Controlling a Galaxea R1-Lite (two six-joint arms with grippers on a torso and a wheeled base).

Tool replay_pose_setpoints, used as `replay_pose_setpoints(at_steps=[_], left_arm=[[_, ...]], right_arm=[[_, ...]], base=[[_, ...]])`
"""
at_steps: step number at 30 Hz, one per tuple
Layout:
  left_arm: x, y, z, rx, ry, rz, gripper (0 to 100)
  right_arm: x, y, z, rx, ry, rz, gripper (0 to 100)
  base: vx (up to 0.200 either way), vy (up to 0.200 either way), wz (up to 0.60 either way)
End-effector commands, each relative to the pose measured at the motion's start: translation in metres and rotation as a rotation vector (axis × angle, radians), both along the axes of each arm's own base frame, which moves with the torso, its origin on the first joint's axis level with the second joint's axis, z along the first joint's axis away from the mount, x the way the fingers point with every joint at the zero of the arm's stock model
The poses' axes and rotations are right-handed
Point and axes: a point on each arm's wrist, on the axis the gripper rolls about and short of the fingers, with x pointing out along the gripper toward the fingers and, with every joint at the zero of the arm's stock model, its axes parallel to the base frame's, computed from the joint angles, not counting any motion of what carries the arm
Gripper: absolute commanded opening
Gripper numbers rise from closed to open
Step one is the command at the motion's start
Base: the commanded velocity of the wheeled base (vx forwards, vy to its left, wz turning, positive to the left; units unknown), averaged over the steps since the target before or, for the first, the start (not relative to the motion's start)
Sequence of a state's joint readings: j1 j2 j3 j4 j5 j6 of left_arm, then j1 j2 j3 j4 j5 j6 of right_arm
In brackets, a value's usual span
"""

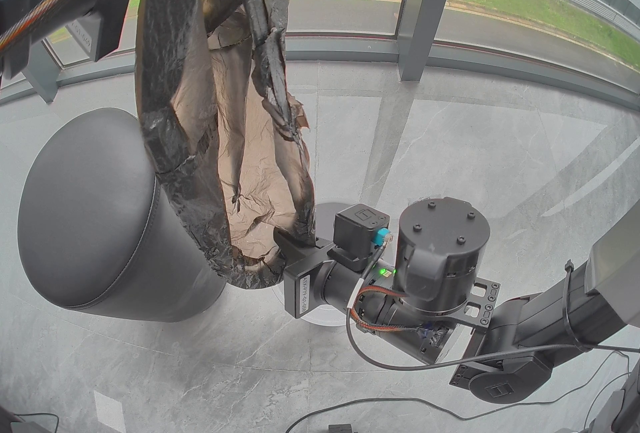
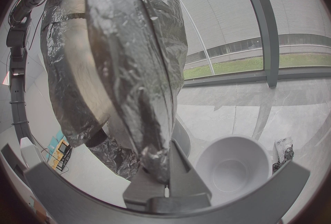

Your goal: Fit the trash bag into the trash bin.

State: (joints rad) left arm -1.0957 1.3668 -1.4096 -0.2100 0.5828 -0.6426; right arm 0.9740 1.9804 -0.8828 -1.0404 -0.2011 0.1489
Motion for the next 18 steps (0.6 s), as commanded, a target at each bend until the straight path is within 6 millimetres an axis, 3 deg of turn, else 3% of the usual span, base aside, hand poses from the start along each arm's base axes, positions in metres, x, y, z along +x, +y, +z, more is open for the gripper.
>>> replay_pose_setpoints(at_steps=[1,6,11,18], left_arm=[[0.002,0.001,-0.001,0.002,0.001,0.008,0],[0.012,0.005,-0.013,0.041,0.016,0.033,0],[0.034,0.017,-0.032,0.041,0.075,0.078,0],[0.049,0.034,-0.061,0.008,0.187,-0.082,0]], right_arm=[[-0.001,-0.004,0.003,0.001,0.003,-0.003,0],[0.008,-0.027,0.007,-0.030,0.126,-0.055,0],[-0.009,-0.079,0.024,-0.012,0.401,0.128,0],[-0.008,-0.101,0.024,-0.023,0.440,0.098,0]], base=[[0.000,0.000,0.00],[0.000,0.000,0.00],[0.000,0.000,0.00],[0.000,0.000,0.00]])
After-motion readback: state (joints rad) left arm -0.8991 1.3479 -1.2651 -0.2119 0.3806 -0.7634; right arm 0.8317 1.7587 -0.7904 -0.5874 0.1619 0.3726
